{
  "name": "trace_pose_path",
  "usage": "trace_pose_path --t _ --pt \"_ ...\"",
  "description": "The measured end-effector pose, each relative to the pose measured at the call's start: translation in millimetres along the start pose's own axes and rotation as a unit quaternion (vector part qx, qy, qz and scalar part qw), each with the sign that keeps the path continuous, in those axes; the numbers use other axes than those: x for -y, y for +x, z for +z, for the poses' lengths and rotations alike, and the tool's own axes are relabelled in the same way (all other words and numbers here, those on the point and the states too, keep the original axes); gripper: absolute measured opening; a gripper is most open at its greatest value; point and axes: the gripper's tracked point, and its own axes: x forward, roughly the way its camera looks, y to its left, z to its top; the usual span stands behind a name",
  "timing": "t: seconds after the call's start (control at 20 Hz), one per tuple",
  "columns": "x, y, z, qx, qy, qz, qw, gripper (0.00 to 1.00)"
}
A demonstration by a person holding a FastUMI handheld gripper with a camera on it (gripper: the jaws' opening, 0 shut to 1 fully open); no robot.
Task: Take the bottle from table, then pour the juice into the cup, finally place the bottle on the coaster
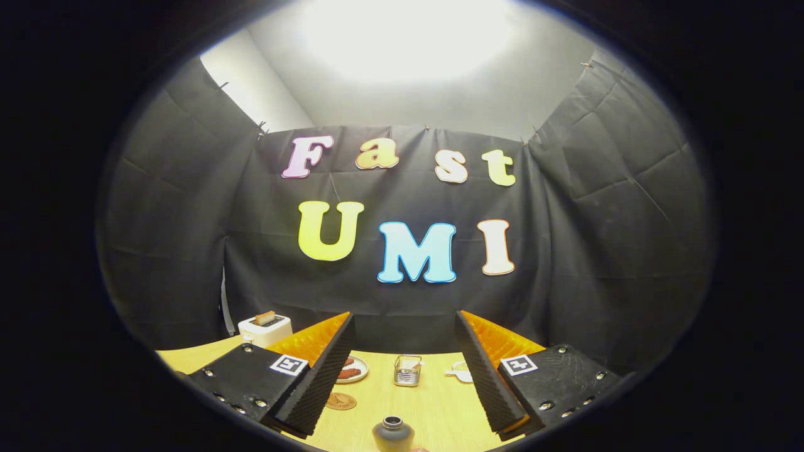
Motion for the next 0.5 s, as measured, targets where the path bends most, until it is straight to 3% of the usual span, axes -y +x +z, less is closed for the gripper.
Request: trace_pose_path --t 0.5 --pt "-6 -4 -53 -0.019 0.014 0.032 0.999 0.96"
